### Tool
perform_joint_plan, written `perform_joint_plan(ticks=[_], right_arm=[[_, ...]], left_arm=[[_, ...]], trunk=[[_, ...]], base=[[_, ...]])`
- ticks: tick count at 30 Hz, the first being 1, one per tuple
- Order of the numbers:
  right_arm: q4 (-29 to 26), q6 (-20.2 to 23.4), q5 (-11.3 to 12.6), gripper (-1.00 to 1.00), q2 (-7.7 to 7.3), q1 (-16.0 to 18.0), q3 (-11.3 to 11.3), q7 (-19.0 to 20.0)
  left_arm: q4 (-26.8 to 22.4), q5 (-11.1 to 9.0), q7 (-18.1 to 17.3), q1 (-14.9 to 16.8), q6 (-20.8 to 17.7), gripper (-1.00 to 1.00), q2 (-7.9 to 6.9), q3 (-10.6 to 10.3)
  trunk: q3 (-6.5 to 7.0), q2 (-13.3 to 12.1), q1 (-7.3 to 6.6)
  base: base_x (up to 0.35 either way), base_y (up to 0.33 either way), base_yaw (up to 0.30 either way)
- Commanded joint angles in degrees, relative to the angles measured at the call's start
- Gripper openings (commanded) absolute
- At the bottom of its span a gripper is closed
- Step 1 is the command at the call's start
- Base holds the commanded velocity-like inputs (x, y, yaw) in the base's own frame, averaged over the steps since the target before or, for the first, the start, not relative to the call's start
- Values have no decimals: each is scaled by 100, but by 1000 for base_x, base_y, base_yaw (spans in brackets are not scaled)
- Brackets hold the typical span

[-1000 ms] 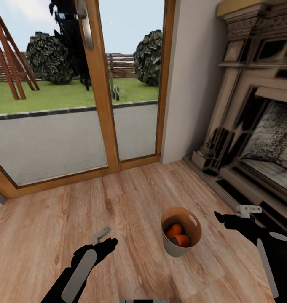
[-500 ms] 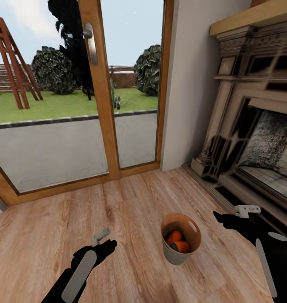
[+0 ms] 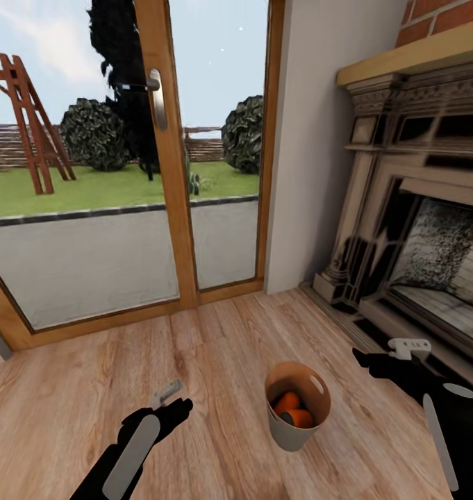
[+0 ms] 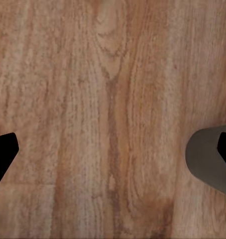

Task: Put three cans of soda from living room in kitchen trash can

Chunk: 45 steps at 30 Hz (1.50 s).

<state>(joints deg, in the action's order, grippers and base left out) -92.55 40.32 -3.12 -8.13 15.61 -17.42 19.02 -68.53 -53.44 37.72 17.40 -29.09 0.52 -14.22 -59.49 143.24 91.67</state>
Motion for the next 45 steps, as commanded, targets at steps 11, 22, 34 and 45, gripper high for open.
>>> perform_joint_plan(ticks=[11, 22, 34, 45], right_arm=[[0, -16, 12, 100, 11, 0, -21, 21], [15, -11, 31, 100, 1, 0, -27, 25], [1220, -7, 2, 100, 65, -46, -26, -18], [2571, -966, -18, 100, 87, -383, -8, -19]], left_arm=[[197, -19, -54, 20, -45, 100, -1, 29], [365, -11, -61, 46, -27, 100, 8, 20], [642, -4, -62, 17, 213, 100, -6, -14], [656, -5, -63, 9, 228, 100, -8, -19]], trunk=[[198, -442, -241], [252, -562, -307], [252, -562, -307], [252, -562, -307]], base=[[0, 0, 0], [0, 0, 0], [0, 0, 0], [0, 0, 0]])
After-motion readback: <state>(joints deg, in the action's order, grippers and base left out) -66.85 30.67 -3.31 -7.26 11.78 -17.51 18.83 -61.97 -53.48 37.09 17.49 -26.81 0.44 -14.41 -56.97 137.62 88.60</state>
